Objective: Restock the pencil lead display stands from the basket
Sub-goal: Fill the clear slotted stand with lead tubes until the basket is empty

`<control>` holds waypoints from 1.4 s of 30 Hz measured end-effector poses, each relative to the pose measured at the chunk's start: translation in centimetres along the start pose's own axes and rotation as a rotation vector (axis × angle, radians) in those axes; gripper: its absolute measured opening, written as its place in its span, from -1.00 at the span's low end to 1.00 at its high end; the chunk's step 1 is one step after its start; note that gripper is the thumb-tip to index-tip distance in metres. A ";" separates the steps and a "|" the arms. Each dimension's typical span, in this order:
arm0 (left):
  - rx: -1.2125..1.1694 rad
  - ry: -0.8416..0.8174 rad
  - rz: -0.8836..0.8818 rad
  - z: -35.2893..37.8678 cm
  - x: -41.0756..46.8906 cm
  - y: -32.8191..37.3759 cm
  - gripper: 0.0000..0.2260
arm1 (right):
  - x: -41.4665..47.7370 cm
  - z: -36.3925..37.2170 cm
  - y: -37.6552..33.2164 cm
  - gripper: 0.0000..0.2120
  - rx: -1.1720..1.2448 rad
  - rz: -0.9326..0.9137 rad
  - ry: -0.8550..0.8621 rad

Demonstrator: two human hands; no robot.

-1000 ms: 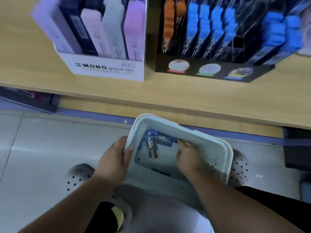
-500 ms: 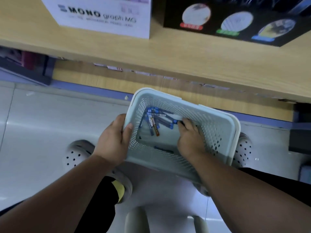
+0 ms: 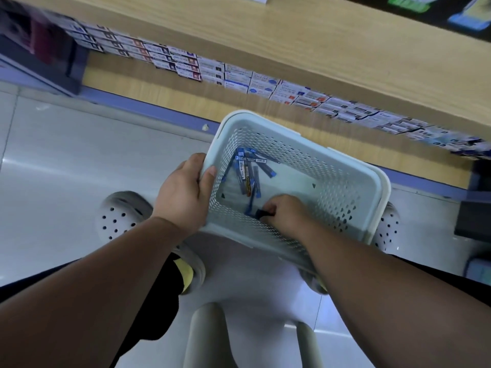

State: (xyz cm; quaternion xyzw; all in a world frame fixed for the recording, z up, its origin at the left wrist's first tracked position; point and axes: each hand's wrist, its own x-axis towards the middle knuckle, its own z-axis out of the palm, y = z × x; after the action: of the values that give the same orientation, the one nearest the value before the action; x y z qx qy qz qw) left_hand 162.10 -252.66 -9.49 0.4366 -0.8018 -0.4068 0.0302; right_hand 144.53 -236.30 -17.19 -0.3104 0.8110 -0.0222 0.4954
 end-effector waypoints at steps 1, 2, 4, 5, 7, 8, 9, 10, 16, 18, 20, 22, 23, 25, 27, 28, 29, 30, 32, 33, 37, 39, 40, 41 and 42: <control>0.000 0.006 -0.001 0.0 0.0 0.0 -0.66 | 0.1 0.0 -0.2 -0.81 -0.002 0.009 -0.001; 0.001 0.012 -0.001 0.0 0.0 0.0 -0.66 | 0.1 0.1 -0.4 -0.81 -0.018 0.013 -0.007; 0.004 0.018 -0.001 0.1 -0.1 0.1 -0.66 | 0.1 0.3 -0.7 -0.81 -0.050 0.005 -0.006; 0.003 0.022 0.000 0.1 -0.1 0.1 -0.66 | 0.1 0.4 -0.7 -0.83 -0.059 0.003 -0.001; 0.000 0.026 0.005 0.1 -0.2 0.1 -0.66 | 0.0 0.2 -0.8 -0.87 -0.064 0.000 0.013; -0.001 0.026 0.007 0.1 -0.2 0.1 -0.66 | 0.0 0.0 -0.8 -0.88 -0.059 -0.002 0.015; -0.003 0.026 0.009 0.1 -0.1 0.0 -0.65 | 0.0 -0.2 -0.7 -0.89 -0.049 -0.003 0.010; -0.006 0.027 0.013 0.1 -0.1 0.0 -0.65 | 0.1 -0.2 -0.7 -0.89 -0.037 -0.006 -0.001; 0.009 0.025 0.025 0.0 -0.1 0.0 -0.66 | 0.2 0.9 -0.5 -0.83 -0.022 0.024 -0.096; 0.011 0.027 0.026 0.1 0.0 0.0 -0.67 | 0.1 0.7 -0.4 -0.83 -0.004 0.020 -0.116; 0.012 0.031 0.022 0.1 -0.1 0.0 -0.68 | -0.1 0.6 -0.3 -0.83 0.017 0.013 -0.100; 0.011 0.033 0.018 0.1 -0.1 0.1 -0.69 | -0.4 0.6 -0.3 -0.83 0.040 -0.007 -0.071; 0.011 0.034 0.019 0.1 -0.1 0.0 -0.69 | -0.5 0.6 -0.3 -0.82 0.056 -0.019 -0.063; 0.008 0.035 0.022 0.1 -0.1 0.0 -0.70 | -0.6 0.7 -0.4 -0.82 0.075 -0.038 -0.068; 0.007 0.033 0.023 0.0 -0.1 0.1 -0.70 | -0.4 0.6 -0.6 -0.82 0.076 -0.049 -0.104; 0.009 0.031 0.027 0.0 0.0 0.1 -0.70 | -0.4 0.5 -0.8 -0.82 0.060 -0.055 -0.126; 0.010 0.030 0.033 0.0 0.0 0.1 -0.69 | -0.3 0.3 -0.9 -0.83 0.027 -0.062 -0.153; 0.008 0.027 0.038 0.0 0.0 0.1 -0.69 | -0.2 0.1 -1.1 -0.85 -0.010 -0.070 -0.181; -0.001 0.015 0.043 0.0 0.0 0.1 -0.68 | -0.2 -0.4 -1.3 -0.84 -0.038 -0.083 -0.201; -0.005 0.008 0.043 0.0 0.0 0.1 -0.68 | -0.2 -0.6 -1.3 -0.84 -0.010 -0.084 -0.173; -0.010 -0.008 0.038 -0.1 -0.1 0.2 -0.67 | 0.4 -1.8 -2.0 -0.86 0.270 -0.043 0.207; -0.007 -0.014 0.035 -0.2 -0.1 0.2 -0.68 | 1.1 -2.4 -2.7 -0.77 0.367 -0.034 0.309; -0.008 -0.017 0.031 -0.2 -0.1 0.2 -0.69 | 1.3 -2.6 -3.1 -0.67 0.399 -0.042 0.304; -0.010 -0.020 0.027 -0.2 -0.1 0.1 -0.69 | 1.6 -2.6 -3.4 -0.58 0.407 -0.053 0.282; -0.012 -0.022 0.025 -0.3 -0.1 0.1 -0.69 | 1.8 -2.4 -3.6 -0.50 0.400 -0.063 0.256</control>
State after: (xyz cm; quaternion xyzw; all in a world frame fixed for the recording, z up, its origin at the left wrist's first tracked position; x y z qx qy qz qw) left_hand 162.19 -252.71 -9.19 0.4219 -0.8050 -0.4161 0.0289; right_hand 143.73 -240.83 -16.14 -0.2258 0.8366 -0.2372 0.4392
